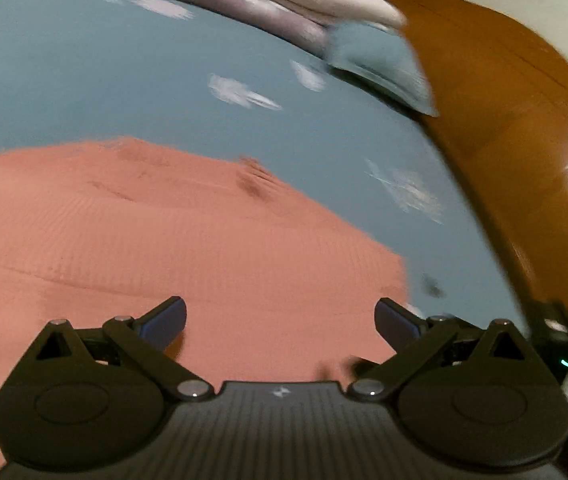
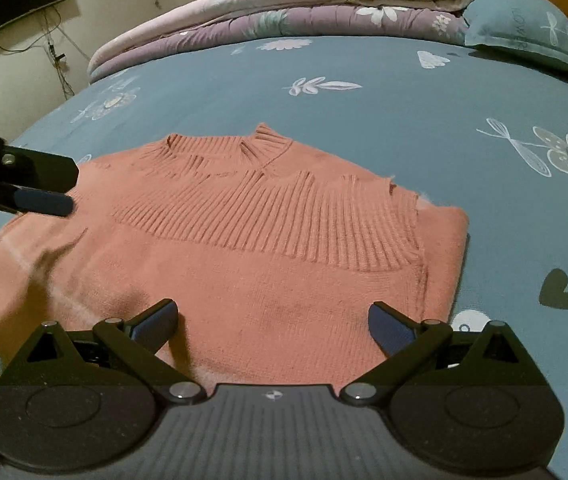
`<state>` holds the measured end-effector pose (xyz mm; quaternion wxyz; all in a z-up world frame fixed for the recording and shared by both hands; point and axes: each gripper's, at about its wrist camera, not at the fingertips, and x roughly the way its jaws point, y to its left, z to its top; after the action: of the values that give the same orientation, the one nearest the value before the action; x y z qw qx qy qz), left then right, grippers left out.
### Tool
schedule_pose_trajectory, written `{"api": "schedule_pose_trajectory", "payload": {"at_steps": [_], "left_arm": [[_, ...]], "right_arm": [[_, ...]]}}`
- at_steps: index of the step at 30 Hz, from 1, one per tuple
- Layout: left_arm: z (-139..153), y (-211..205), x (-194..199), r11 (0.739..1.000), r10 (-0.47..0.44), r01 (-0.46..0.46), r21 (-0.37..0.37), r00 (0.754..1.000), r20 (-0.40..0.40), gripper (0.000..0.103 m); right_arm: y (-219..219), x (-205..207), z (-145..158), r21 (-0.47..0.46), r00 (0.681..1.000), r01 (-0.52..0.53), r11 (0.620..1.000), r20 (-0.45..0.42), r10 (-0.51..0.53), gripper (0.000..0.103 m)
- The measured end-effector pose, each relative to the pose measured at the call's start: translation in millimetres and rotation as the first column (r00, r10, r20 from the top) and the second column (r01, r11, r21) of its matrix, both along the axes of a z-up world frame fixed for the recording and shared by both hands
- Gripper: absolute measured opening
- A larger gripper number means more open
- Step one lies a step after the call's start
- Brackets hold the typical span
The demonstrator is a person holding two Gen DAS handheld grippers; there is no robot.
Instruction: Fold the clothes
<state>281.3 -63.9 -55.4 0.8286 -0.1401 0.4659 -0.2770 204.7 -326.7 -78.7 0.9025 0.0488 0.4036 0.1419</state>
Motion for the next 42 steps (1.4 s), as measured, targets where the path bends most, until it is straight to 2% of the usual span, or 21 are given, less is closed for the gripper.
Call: {"api": "schedule_pose_trajectory", "payload": {"at_steps": [2,4,6,8,11,14,15,18,20,21,22,23,25,26,29,31,33,35,38,42], "left_arm": [[-11,-11,4,0.999,-0.02,0.021,0.041,1.0,-0.018,0.1],[-20,-9,11,0.996,0.01,-0.008,0.085,1.0,-0.023,0.098],[-14,1,14,0.999,0.025,-0.024,0.034,0.999,-0.021,0.099],[-2,12,15,1.0,0.023,-0.023,0.003,1.0,0.012,0.099],[-2,25,18,1.0,0.022,-0.022,0.015,0.999,0.04,0.1],[-26,42,31,0.994,0.067,-0.062,0.095,0.997,-0.045,0.097],[-26,49,32,0.994,0.07,-0.066,0.085,0.997,-0.041,0.097],[-11,70,33,0.999,0.034,-0.034,0.023,0.999,0.005,0.099],[-8,84,35,0.999,0.015,-0.016,0.04,0.999,0.037,0.099],[-12,93,39,0.998,0.02,-0.022,0.053,0.999,0.026,0.1],[-19,105,44,0.997,0.037,-0.037,0.071,0.999,0.0,0.099],[-24,117,47,0.997,0.045,-0.044,0.056,0.999,-0.017,0.097],[-26,138,49,0.998,0.047,-0.048,-0.032,0.999,-0.027,0.098],[-24,144,49,0.998,0.058,-0.058,-0.02,0.998,-0.02,0.098],[-20,153,47,0.994,0.07,-0.071,0.082,0.997,0.02,0.098],[-24,164,47,0.994,0.075,-0.075,0.076,0.997,0.01,0.098],[-23,176,46,0.995,0.092,-0.092,0.033,0.996,-0.003,0.098],[-21,184,45,0.994,0.109,-0.109,0.014,0.994,-0.002,0.098],[-14,191,41,0.994,0.109,-0.109,0.008,0.994,0.023,0.098],[2,192,33,0.997,0.081,-0.081,-0.005,0.994,0.074,0.098]], "right_arm": [[-1,-1,-1,-0.007,1.0,-0.01,1.0,-0.003,0.01,0.103],[-2,-2,-2,-0.014,1.0,-0.017,1.0,-0.006,0.017,0.103],[0,-2,-2,-0.021,1.0,-0.006,1.0,-0.006,0.006,0.103],[2,-2,-3,-0.028,1.0,0.005,1.0,-0.006,-0.005,0.103],[7,0,-3,-0.043,1.0,0.029,0.999,-0.007,-0.029,0.103],[13,3,-2,-0.06,0.997,0.08,0.995,-0.014,-0.081,0.103],[15,4,1,-0.059,0.994,0.105,0.993,-0.016,-0.106,0.103],[20,2,13,0.016,0.987,0.158,0.987,-0.007,-0.158,0.103],[30,2,21,0.072,0.985,0.174,0.982,0.004,-0.175,0.103],[36,3,24,0.092,0.984,0.175,0.98,0.01,-0.177,0.103],[46,5,26,0.095,0.985,0.169,0.981,0.017,-0.171,0.103],[57,8,28,0.088,0.987,0.158,0.983,0.024,-0.161,0.103],[80,12,33,0.087,0.992,0.121,0.989,0.036,-0.125,0.103],[91,14,35,0.092,0.994,0.093,0.991,0.041,-0.097,0.103],[125,23,37,0.117,0.999,-0.026,0.993,0.045,0.02,0.103],[144,31,33,0.134,0.996,-0.089,0.987,0.034,0.085,0.103],[162,42,23,0.153,0.991,-0.136,0.979,0.006,0.137,0.103],[175,55,10,0.15,0.987,-0.154,0.977,-0.021,0.159,0.103],[184,68,3,0.105,0.987,-0.158,0.982,0.026,0.156,0.103],[183,69,21,0.089,0.99,-0.138,0.986,-0.003,0.139,0.103]]}}
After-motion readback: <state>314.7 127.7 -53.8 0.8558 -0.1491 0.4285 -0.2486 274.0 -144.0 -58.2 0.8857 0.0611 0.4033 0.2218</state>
